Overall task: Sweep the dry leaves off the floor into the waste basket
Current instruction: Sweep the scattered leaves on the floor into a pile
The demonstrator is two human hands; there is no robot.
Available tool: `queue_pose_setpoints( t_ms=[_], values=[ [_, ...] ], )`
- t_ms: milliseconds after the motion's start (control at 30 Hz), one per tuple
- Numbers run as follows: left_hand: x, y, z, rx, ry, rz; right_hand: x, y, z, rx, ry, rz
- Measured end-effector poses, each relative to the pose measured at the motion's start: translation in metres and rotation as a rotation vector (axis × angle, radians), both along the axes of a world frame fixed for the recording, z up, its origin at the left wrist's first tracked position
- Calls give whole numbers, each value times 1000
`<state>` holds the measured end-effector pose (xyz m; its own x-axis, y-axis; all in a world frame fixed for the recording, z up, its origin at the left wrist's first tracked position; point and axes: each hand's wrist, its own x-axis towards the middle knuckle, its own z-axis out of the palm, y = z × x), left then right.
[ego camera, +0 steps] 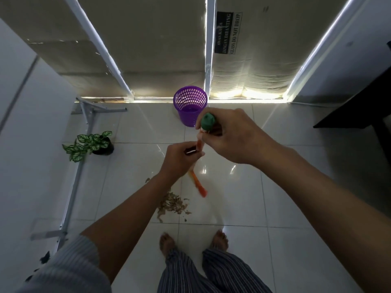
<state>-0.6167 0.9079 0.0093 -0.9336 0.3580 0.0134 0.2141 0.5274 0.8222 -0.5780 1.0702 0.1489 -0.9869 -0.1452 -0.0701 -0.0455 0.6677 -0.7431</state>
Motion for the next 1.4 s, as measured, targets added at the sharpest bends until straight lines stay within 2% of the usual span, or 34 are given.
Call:
queue_pose_setpoints(
  t_ms=[100,333,467,733,833,967,1100,1267,1400],
  values=[
    [-12,1,-3,30,12,29,-11,-2,-2,-3,15,-5],
    [-8,-19,-21,-84,-70,63,-7,-31,-39,59,-170,129],
    [-6,-42,-26,-87,-109,36,-15,-48,-37,48,-207,163],
    [-51,-89,-6,-61,13,17,-62,-96,-10,42,-155,182],
    [-68,-105,-6,-62,36,53,-74,-116,-17,79,-148,208],
    [-81,-126,-25,-164,26,38,-81,-139,-38,133,-193,242],
    [-67,-145,-37,-124,32,-3,-78,-151,-47,150,-265,277],
    [-54,-172,-36,-93,-98,29,-82,-168,-33,144,-264,339],
    [-59,-196,-22,-71,18,104,-99,-193,-6,132,-214,406]
  ],
)
